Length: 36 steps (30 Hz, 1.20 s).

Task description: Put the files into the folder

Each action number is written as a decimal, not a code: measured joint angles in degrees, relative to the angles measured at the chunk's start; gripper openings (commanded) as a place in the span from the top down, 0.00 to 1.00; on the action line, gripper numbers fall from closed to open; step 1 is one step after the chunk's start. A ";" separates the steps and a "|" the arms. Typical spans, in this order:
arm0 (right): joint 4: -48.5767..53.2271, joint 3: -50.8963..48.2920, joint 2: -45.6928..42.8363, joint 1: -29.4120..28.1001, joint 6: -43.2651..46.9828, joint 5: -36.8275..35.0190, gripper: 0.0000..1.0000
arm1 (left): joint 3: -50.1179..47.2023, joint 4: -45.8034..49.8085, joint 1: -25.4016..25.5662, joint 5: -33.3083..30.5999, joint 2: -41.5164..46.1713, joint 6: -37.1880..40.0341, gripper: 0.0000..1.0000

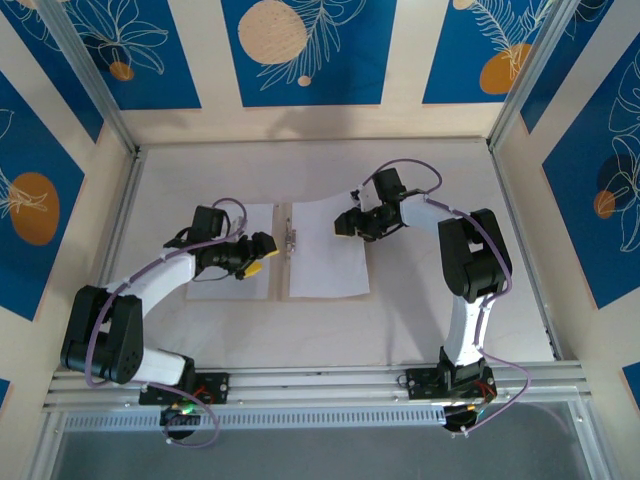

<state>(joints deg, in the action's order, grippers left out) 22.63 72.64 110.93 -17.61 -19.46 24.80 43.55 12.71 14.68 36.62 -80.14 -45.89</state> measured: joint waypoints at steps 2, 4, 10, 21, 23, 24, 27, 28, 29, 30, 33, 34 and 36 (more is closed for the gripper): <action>1.92 0.55 0.00 0.00 0.79 -1.05 0.36 | 0.00 0.00 0.00 0.00 0.00 0.00 0.22; 3.15 0.98 0.00 0.00 1.20 -1.95 0.35 | 0.00 0.00 0.00 0.00 0.00 0.00 0.22; 6.10 1.31 -0.02 0.07 1.86 -4.37 0.30 | 0.00 0.00 0.00 0.00 0.00 0.00 0.22; 7.65 3.54 0.24 0.07 1.84 -5.84 0.28 | -0.02 0.00 0.00 0.00 0.00 0.00 0.22; 7.82 4.00 1.03 0.04 1.84 -6.23 0.28 | -0.02 0.00 0.00 0.00 0.00 0.00 0.22; 7.87 4.22 1.46 0.04 1.86 -6.45 0.28 | -0.02 0.00 0.00 0.00 0.00 0.00 0.22; 8.46 4.33 2.38 0.04 1.68 -7.48 0.10 | -0.02 0.00 0.00 0.00 0.00 0.00 0.22; 8.72 4.33 2.45 0.07 1.38 -7.91 0.05 | -0.02 0.00 0.00 0.00 0.00 0.00 0.22; 8.92 4.33 2.45 0.11 1.22 -8.15 0.03 | -0.02 0.00 0.00 0.00 0.00 0.00 0.22; 8.94 4.33 2.43 0.20 1.09 -8.17 0.02 | -0.02 0.00 0.00 0.00 0.00 0.00 0.22; 9.18 4.33 2.38 0.57 0.94 -8.52 0.01 | -0.02 0.00 0.00 0.00 0.00 0.00 0.22; 9.62 4.33 2.19 0.79 0.98 -8.83 0.01 | -0.02 0.00 0.00 0.00 0.00 0.00 0.22; 10.67 4.33 1.46 1.11 0.98 -9.62 0.01 | -0.02 0.00 0.00 0.00 0.00 0.02 0.22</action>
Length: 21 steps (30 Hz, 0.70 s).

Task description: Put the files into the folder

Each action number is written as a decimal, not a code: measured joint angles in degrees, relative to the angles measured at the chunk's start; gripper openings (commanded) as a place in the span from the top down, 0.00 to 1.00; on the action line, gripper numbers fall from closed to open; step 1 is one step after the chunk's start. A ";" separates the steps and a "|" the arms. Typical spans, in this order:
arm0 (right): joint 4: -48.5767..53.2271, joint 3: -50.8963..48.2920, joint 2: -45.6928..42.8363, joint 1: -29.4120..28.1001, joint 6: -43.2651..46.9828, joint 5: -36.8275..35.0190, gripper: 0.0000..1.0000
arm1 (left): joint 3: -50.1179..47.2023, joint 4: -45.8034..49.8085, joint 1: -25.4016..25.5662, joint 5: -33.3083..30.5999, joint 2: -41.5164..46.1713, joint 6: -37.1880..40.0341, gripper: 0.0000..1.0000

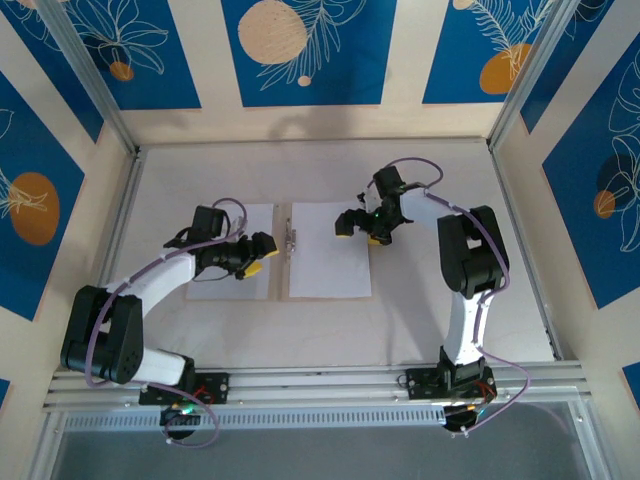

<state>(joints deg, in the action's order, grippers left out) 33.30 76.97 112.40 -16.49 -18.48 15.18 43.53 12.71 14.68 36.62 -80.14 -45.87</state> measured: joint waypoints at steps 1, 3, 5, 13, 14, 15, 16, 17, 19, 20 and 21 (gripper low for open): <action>0.79 0.02 -0.61 0.17 0.02 -0.66 0.01 | 0.00 0.00 0.00 -0.02 0.00 0.00 0.22; 2.40 0.20 -2.14 0.48 0.00 -1.99 0.00 | 0.00 0.00 0.00 -0.02 0.00 0.02 0.21; 4.37 0.79 -4.22 0.90 0.07 -3.50 0.00 | 0.00 0.15 0.00 -0.09 0.00 0.37 0.21; 8.28 1.66 -15.80 3.10 0.46 -6.16 0.01 | 2.75 4.83 0.28 -4.50 -0.24 5.09 0.19; 8.07 1.22 -17.62 3.28 0.44 -6.03 0.02 | 3.63 4.96 0.44 -5.25 -0.37 5.97 0.19; 7.56 0.33 -19.85 3.41 0.39 -5.77 0.03 | 4.66 4.92 0.61 -5.92 -0.55 7.04 0.18; 6.73 -1.09 -22.29 3.41 0.28 -5.33 0.03 | 5.97 4.94 1.01 -6.84 -0.90 8.37 0.18; 6.10 -2.67 -24.68 3.39 0.07 -4.74 0.03 | 7.08 4.94 1.38 -7.48 -1.33 9.42 0.17; 4.52 -6.36 -29.59 3.39 -0.68 -3.52 0.04 | 10.27 4.68 2.03 -9.14 -3.19 12.20 0.16; 3.74 -8.02 -31.50 3.39 -1.18 -2.99 0.04 | 11.85 4.46 2.32 -9.70 -4.33 13.51 0.16; 2.62 -10.21 -33.73 3.39 -1.88 -2.45 0.04 | 13.38 3.93 2.54 -10.16 -5.64 14.84 0.15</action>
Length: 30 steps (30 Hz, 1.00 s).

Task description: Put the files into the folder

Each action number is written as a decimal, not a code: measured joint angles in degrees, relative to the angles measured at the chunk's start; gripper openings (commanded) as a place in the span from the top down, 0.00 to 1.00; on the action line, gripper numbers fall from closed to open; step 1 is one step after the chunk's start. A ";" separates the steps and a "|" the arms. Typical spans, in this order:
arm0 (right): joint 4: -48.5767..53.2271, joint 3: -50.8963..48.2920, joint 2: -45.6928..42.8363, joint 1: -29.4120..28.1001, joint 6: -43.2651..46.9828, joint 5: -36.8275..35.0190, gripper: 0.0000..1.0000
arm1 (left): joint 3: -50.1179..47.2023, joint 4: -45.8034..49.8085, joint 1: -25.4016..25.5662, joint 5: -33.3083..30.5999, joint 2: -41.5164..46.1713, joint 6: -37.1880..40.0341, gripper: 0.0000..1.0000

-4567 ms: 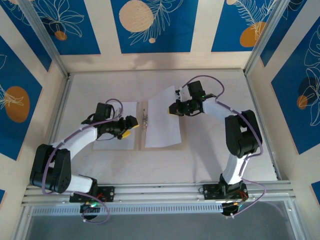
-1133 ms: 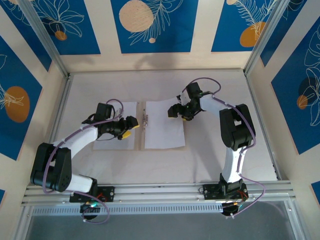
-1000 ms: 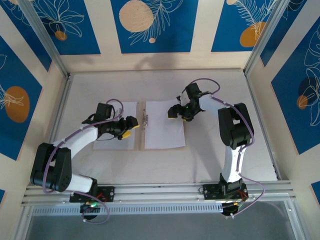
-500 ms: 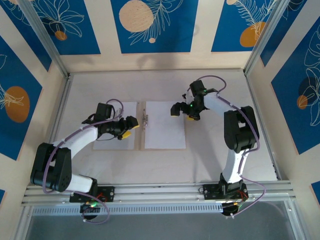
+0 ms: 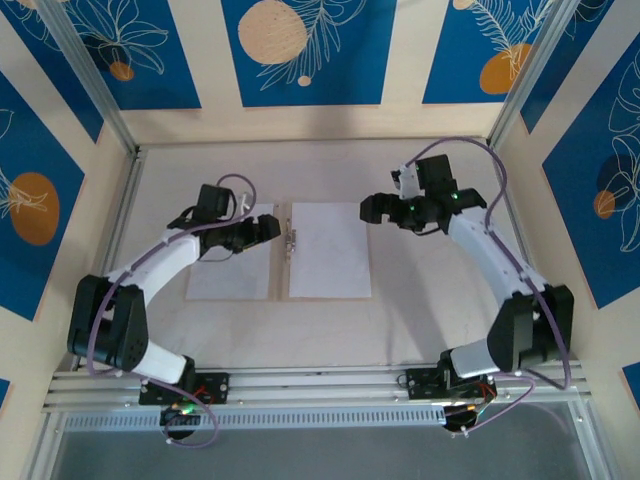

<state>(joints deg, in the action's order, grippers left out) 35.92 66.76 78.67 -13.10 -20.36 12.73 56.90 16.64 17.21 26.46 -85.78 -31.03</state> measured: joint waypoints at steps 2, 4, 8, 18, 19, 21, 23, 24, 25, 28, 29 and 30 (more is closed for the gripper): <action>-2.19 -4.15 -3.34 -0.04 -1.46 0.92 0.04 | 2.64 -0.83 0.26 -0.50 -2.49 1.99 0.15; -4.59 -8.52 -5.81 -0.33 -3.43 1.62 0.04 | 5.49 -1.77 0.33 -1.09 -5.60 4.35 0.15; -9.86 -15.54 -6.62 -1.49 -7.48 2.49 0.05 | 10.34 -3.45 0.35 -1.51 -11.30 7.63 0.15; -20.90 -22.93 2.03 -8.37 -14.27 3.28 0.06 | 18.62 -5.51 0.35 -0.39 -23.28 12.15 0.15; -21.79 -23.02 2.73 -8.92 -14.58 3.15 0.06 | 19.08 -5.55 0.35 -0.11 -23.96 12.17 0.15; -23.19 -23.04 4.17 -9.86 -15.15 3.06 0.06 | 19.85 -5.57 0.35 0.33 -25.00 12.15 0.15; -24.50 -23.23 5.62 -10.54 -15.72 2.86 0.06 | 20.20 -5.84 0.35 0.87 -25.49 12.11 0.15; -25.07 -23.45 6.23 -10.75 -15.93 2.69 0.06 | 20.39 -5.97 0.35 1.14 -25.75 12.11 0.15; -25.38 -23.76 6.69 -10.97 -16.24 2.58 0.06 | 20.57 -6.25 0.35 1.44 -26.05 12.11 0.15; -26.01 -24.68 7.15 -11.61 -16.52 2.25 0.06 | 20.74 -7.10 0.35 2.12 -26.84 12.07 0.15; -26.16 -24.81 7.19 -11.76 -16.63 2.21 0.06 | 20.74 -7.26 0.35 2.32 -27.04 12.07 0.15; -26.25 -24.85 7.41 -11.96 -16.68 2.19 0.06 | 20.74 -7.32 0.35 2.51 -27.32 12.04 0.15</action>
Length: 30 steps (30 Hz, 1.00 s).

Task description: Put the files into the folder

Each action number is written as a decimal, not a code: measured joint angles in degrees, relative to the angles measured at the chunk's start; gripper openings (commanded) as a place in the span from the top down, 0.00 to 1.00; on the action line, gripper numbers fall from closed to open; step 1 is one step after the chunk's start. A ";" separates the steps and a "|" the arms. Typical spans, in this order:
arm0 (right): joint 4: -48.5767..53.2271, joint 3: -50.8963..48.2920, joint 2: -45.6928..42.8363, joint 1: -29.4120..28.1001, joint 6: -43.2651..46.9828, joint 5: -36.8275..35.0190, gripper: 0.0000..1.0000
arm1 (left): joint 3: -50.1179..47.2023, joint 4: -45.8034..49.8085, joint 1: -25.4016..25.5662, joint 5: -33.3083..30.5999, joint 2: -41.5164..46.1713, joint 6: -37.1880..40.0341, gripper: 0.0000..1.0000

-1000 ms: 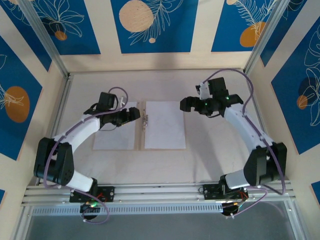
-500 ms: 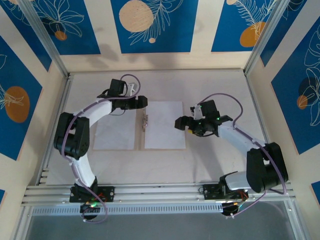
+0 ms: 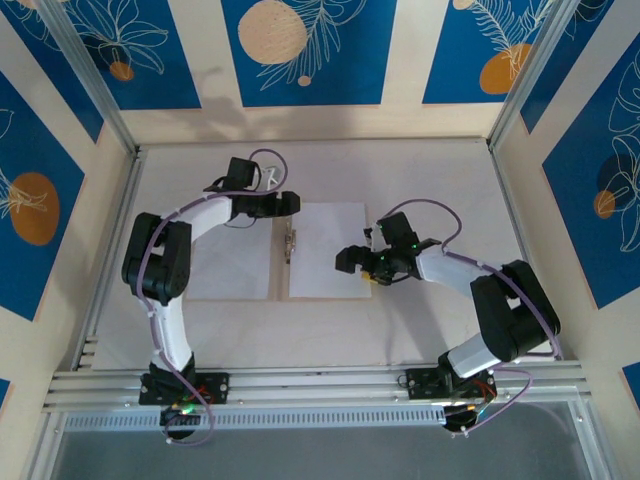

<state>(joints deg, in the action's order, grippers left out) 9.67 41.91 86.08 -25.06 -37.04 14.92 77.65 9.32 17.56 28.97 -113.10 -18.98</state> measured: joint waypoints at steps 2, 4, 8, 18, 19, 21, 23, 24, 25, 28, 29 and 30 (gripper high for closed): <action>-0.28 0.00 0.42 -0.33 0.00 -0.09 0.06 | 0.00 -0.13 0.00 0.37 -0.48 -0.11 0.16; -0.28 0.00 0.81 -0.61 0.00 -0.13 0.06 | 0.02 -0.15 0.00 0.61 -0.81 -0.15 0.16; -0.28 -0.04 0.87 -1.16 0.02 -0.37 0.06 | 0.02 -0.48 0.00 1.03 -0.90 -0.17 0.16; -0.24 -0.07 0.87 -1.97 0.02 -1.22 0.06 | 0.02 -0.68 0.00 1.68 -0.90 -0.61 0.16; -0.26 -0.09 0.87 -2.08 0.02 -1.22 0.06 | 0.02 -0.76 0.00 1.70 -0.90 -0.61 0.16; -0.28 -0.35 0.87 -2.27 0.02 -1.29 0.06 | 0.00 -0.81 0.00 1.77 -0.90 -0.61 0.16; -0.26 -0.72 0.87 -2.38 0.00 -1.42 0.06 | 0.02 -0.81 0.00 2.08 -0.90 -0.63 0.16; -0.28 -0.96 0.87 -2.38 0.00 -1.42 0.06 | 0.02 -0.81 0.00 2.12 -0.90 -0.63 0.16; -0.28 -1.18 0.87 -2.38 0.00 -1.42 0.06 | 0.02 -0.81 0.00 2.12 -0.90 -0.63 0.16; -0.26 -1.49 0.87 -2.49 -0.02 -1.44 0.06 | 0.02 -0.81 0.00 2.14 -0.90 -0.66 0.16; -0.26 -1.49 0.87 -2.56 -0.02 -1.46 0.06 | 0.00 -0.81 0.00 2.19 -0.90 -0.83 0.16; -0.26 -1.49 0.85 -2.60 -0.02 -1.46 0.06 | 0.02 -0.83 0.00 2.32 -0.90 -1.01 0.16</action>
<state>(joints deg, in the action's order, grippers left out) 9.41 40.42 86.94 -27.66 -37.06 13.45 77.67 8.49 17.56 31.29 -113.99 -19.99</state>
